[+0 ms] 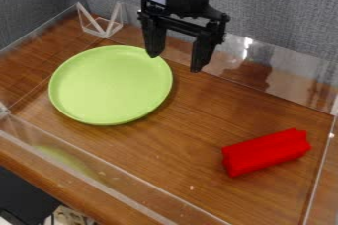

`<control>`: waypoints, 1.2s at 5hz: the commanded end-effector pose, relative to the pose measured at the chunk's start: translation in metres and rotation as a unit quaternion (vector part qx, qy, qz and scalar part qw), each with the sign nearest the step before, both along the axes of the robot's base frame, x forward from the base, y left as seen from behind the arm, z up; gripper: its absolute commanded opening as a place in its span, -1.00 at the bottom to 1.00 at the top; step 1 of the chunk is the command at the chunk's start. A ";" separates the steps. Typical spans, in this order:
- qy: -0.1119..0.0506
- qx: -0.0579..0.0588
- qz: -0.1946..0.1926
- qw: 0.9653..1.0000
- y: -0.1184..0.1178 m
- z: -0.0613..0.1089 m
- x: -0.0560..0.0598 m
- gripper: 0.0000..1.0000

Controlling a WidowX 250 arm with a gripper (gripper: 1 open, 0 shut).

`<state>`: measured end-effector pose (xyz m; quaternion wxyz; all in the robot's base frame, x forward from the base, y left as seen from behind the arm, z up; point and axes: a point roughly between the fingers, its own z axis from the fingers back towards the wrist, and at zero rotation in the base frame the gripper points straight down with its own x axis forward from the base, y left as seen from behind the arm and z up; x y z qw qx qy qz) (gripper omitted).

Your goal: Put the red object on the green plate

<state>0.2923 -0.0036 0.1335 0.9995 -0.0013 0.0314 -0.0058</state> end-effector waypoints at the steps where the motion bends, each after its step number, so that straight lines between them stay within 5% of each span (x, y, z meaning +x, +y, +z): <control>1: 0.011 -0.006 -0.031 0.999 -0.013 -0.012 -0.009 1.00; 2: 0.011 -0.014 -0.148 0.989 -0.048 -0.014 -0.028 1.00; 3: -0.007 -0.006 -0.270 0.963 -0.094 -0.010 -0.038 1.00; 4: -0.029 0.003 -0.388 0.921 -0.134 -0.004 -0.053 1.00; 5: -0.050 0.023 -0.417 0.907 -0.162 -0.007 -0.053 1.00; 6: -0.055 0.027 -0.379 0.923 -0.138 0.007 -0.053 1.00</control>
